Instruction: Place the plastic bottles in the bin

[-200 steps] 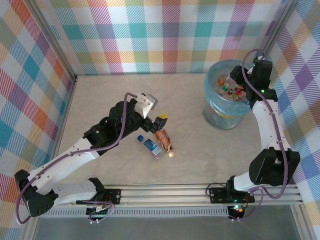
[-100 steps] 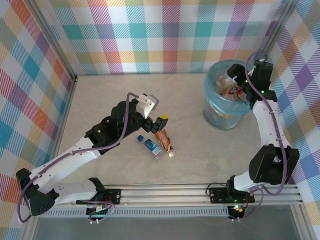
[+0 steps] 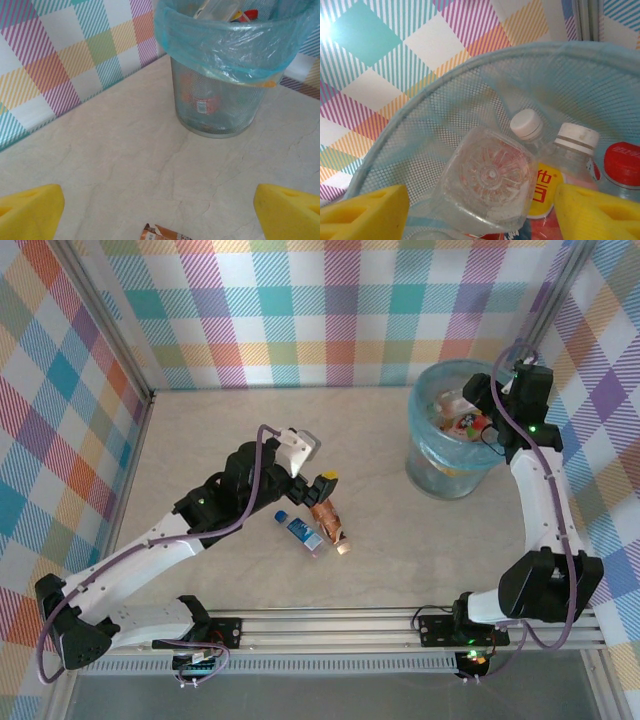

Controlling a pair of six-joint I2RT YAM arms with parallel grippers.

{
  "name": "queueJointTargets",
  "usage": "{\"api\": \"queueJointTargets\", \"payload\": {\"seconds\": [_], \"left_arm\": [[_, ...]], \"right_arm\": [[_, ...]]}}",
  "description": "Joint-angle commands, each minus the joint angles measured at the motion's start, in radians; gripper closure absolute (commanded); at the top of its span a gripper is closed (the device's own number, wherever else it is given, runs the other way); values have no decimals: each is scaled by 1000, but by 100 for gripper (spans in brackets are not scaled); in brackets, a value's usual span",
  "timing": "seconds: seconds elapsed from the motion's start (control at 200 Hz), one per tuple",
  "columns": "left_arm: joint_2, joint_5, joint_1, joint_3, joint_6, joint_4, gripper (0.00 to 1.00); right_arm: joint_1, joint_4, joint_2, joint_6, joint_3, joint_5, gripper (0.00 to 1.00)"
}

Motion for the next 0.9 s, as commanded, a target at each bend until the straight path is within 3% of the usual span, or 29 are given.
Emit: {"api": "queueJointTargets", "payload": {"seconds": [0.0, 0.16, 0.335, 0.505, 0.68, 0.805, 0.895], "left_arm": [[9, 10, -12, 15, -19, 12, 3], [38, 14, -14, 23, -27, 20, 3], [50, 16, -13, 26, -39, 18, 3], [48, 12, -13, 25, -42, 9, 3], [55, 11, -12, 28, -46, 8, 3], [57, -15, -13, 38, -61, 4, 3], [61, -73, -11, 54, -84, -20, 3]], "right_arm": [[16, 23, -46, -44, 14, -10, 40], [45, 67, 22, -30, 30, -127, 55], [43, 94, 113, -19, 27, -74, 56], [42, 66, 145, -42, 24, 21, 51], [42, 29, 125, -46, 40, -9, 49], [43, 21, 50, -56, 46, 9, 43], [43, 9, -2, -69, 58, 17, 33]]}}
